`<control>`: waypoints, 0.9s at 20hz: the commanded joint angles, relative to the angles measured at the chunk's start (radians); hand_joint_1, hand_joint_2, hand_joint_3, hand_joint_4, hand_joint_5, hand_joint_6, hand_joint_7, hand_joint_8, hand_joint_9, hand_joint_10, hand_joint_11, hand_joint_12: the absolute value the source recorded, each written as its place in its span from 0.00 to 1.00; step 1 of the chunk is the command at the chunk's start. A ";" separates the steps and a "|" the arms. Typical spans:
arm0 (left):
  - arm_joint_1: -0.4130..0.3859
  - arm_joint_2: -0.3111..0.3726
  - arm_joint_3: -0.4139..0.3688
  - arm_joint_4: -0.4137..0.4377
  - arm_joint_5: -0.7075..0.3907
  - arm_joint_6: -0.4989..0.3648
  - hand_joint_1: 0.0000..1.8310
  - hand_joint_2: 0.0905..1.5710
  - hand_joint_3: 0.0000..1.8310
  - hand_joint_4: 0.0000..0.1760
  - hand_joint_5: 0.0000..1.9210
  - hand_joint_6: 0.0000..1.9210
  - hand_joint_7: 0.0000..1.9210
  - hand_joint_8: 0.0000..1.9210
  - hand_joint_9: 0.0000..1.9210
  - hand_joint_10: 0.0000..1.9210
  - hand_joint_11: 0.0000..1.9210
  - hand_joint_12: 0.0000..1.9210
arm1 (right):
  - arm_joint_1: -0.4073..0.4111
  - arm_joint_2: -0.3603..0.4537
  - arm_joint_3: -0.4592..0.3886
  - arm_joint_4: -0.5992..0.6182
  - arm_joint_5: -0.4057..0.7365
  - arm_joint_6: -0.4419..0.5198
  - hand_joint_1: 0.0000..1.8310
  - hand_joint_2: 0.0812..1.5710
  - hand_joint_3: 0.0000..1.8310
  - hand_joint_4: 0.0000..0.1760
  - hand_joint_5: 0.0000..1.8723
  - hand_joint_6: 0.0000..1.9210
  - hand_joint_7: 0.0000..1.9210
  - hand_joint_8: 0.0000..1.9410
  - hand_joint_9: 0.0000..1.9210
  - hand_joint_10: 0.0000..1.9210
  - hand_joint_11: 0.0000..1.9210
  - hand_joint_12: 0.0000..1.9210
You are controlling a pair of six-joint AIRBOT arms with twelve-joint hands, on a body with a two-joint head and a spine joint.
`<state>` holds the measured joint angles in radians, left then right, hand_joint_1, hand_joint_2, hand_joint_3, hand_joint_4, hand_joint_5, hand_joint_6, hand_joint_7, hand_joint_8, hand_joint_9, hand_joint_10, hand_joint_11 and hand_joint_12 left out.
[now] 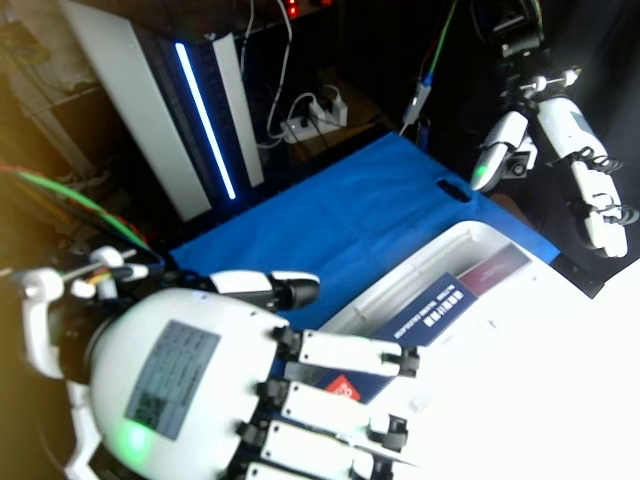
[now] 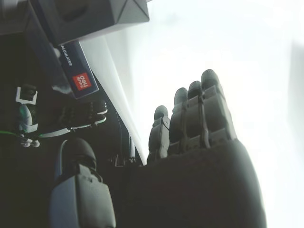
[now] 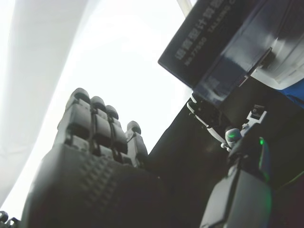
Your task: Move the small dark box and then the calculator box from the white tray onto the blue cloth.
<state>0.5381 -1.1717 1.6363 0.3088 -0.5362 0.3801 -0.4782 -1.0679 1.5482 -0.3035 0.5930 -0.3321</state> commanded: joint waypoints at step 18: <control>-0.179 -0.127 0.150 0.928 0.108 -0.629 0.41 0.46 0.00 0.28 0.05 0.00 0.14 0.00 0.17 0.00 0.03 0.36 | 0.013 -0.007 -0.001 0.029 0.108 0.005 0.27 0.47 0.00 0.18 0.00 0.00 0.09 0.00 0.06 0.00 0.00 0.28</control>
<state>0.3729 -1.3010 1.7805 1.2705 -0.4114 -0.2398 -0.4782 -1.0767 1.5471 -0.3088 0.5926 -0.3321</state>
